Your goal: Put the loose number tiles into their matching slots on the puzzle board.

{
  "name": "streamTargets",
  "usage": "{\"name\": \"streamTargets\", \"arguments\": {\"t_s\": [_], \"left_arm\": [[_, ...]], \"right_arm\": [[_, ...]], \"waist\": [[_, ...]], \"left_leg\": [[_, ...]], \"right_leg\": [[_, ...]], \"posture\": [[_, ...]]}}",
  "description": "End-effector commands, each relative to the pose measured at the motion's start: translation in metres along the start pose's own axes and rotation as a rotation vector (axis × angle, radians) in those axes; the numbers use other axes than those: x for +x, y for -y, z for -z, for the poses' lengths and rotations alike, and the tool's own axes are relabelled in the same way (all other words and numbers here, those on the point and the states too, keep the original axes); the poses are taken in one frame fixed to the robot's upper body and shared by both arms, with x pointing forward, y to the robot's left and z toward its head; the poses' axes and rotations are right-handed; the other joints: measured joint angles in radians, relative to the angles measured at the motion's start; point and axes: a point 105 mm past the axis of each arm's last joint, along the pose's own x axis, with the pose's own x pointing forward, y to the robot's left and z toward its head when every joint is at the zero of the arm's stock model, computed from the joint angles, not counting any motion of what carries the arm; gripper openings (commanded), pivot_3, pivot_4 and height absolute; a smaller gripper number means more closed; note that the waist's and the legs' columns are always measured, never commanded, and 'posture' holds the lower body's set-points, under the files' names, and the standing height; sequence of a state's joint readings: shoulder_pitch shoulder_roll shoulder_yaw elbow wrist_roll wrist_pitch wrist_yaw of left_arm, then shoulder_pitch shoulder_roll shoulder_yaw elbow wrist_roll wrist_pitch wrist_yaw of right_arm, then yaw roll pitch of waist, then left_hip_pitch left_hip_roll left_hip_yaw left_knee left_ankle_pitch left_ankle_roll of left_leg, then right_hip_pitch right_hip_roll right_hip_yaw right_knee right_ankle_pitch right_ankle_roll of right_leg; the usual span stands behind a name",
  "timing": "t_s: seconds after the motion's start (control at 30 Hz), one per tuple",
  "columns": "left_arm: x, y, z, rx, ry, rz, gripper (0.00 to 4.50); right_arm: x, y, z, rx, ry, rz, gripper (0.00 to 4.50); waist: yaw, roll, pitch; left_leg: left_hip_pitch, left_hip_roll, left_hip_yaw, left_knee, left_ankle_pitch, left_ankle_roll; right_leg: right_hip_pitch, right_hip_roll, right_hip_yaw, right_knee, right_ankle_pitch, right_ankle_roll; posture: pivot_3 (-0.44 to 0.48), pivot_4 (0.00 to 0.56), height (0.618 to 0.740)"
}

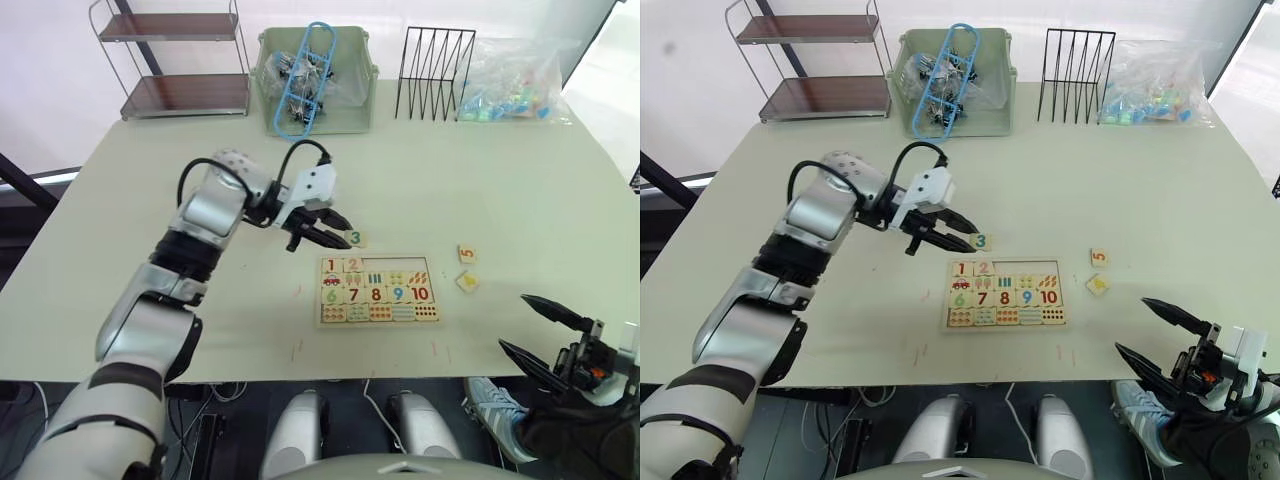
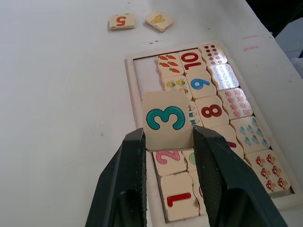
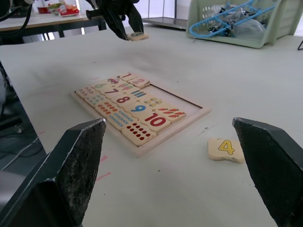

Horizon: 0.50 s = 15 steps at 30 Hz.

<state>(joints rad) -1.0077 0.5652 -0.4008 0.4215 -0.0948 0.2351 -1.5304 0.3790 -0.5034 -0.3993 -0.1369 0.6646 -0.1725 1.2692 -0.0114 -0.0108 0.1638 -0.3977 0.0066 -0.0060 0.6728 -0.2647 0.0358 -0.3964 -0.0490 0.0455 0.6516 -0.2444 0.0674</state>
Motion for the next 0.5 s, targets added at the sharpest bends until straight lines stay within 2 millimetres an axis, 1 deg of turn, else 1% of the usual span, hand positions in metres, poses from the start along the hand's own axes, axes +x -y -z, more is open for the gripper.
{"name": "streamTargets", "arguments": {"t_s": [0.03, 0.2, 0.33, 0.5], "left_arm": [[0.008, -0.012, -0.006, 0.028, -0.067, -0.029, 0.92], [0.029, -0.014, -0.013, 0.059, -0.111, 0.022, 0.92], [0.038, -0.013, -0.007, 0.075, -0.218, 0.040, 0.92], [0.047, -0.011, -0.010, 0.049, -0.251, 0.063, 0.92]], "right_arm": [[0.000, -0.003, -0.008, -0.048, 0.013, 0.015, 4.50], [-0.001, -0.005, -0.010, -0.062, 0.021, 0.047, 4.50], [0.001, -0.006, -0.011, -0.068, 0.021, 0.052, 4.50], [0.001, -0.006, -0.013, -0.081, 0.026, 0.065, 4.50]], "waist": [[0.000, 0.000, 0.000], [0.000, 0.000, 0.000], [-0.001, 0.000, 0.000], [0.000, 0.000, 0.000]], "left_leg": [[0.000, 0.000, 0.000, 0.000, 0.000, 0.000], [0.000, 0.000, 0.000, 0.000, 0.000, 0.000], [0.000, 0.000, 0.000, 0.000, 0.000, 0.000], [0.000, 0.000, 0.000, 0.000, 0.000, 0.000]], "right_leg": [[0.000, 0.000, 0.000, 0.000, 0.000, 0.000], [0.000, 0.000, 0.000, 0.000, 0.000, 0.000], [0.000, 0.000, 0.001, 0.000, 0.000, 0.000], [-0.001, 0.000, 0.001, 0.000, 0.000, 0.000]], "posture": [[0.000, 0.150, 0.740], [0.000, 0.150, 0.740], [0.000, 0.150, 0.740], [0.000, 0.150, 0.740]]}}
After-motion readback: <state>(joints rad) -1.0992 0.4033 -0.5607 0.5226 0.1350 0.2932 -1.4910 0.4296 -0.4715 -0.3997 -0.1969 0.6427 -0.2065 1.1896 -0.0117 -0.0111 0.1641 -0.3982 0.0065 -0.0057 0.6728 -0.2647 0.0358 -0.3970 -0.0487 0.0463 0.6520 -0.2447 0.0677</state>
